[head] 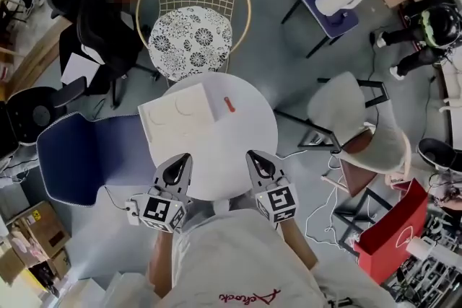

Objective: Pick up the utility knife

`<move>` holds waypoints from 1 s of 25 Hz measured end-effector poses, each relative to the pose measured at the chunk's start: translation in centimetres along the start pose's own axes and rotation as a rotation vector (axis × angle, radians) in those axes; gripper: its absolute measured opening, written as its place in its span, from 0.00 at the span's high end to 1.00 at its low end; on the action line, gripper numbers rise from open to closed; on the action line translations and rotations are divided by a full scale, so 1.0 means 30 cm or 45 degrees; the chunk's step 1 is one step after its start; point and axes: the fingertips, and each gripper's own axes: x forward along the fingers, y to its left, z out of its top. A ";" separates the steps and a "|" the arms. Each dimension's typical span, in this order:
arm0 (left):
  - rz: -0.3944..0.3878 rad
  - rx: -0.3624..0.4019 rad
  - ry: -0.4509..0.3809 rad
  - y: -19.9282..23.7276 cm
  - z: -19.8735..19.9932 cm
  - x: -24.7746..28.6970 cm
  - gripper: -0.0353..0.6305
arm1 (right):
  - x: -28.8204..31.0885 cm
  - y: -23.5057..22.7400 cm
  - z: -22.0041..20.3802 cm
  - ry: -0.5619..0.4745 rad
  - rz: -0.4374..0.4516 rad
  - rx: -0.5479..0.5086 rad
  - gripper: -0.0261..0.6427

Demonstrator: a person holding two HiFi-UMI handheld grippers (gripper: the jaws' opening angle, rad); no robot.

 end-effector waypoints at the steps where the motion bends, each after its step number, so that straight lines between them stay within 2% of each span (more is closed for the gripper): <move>1: 0.001 -0.011 0.007 0.003 -0.013 0.001 0.93 | 0.001 0.005 -0.009 0.002 0.010 0.002 0.94; 3: 0.002 -0.025 0.012 0.005 -0.026 0.004 0.93 | 0.003 0.015 -0.016 -0.011 0.037 0.012 0.93; 4: 0.002 -0.026 0.011 0.003 -0.026 0.006 0.93 | 0.006 0.018 -0.018 -0.016 0.050 0.019 0.86; 5: 0.002 -0.027 0.007 0.002 -0.025 0.007 0.93 | 0.010 0.020 -0.022 -0.013 0.056 0.022 0.74; 6: 0.003 -0.027 0.004 0.001 -0.022 0.009 0.93 | 0.014 0.019 -0.026 -0.005 0.054 0.019 0.72; 16: 0.020 -0.023 -0.002 0.007 -0.014 0.002 0.93 | 0.067 0.001 -0.097 0.080 0.036 0.002 0.72; 25: 0.039 -0.051 0.004 0.009 -0.030 -0.015 0.93 | 0.338 -0.107 -0.185 0.177 0.001 -0.003 0.72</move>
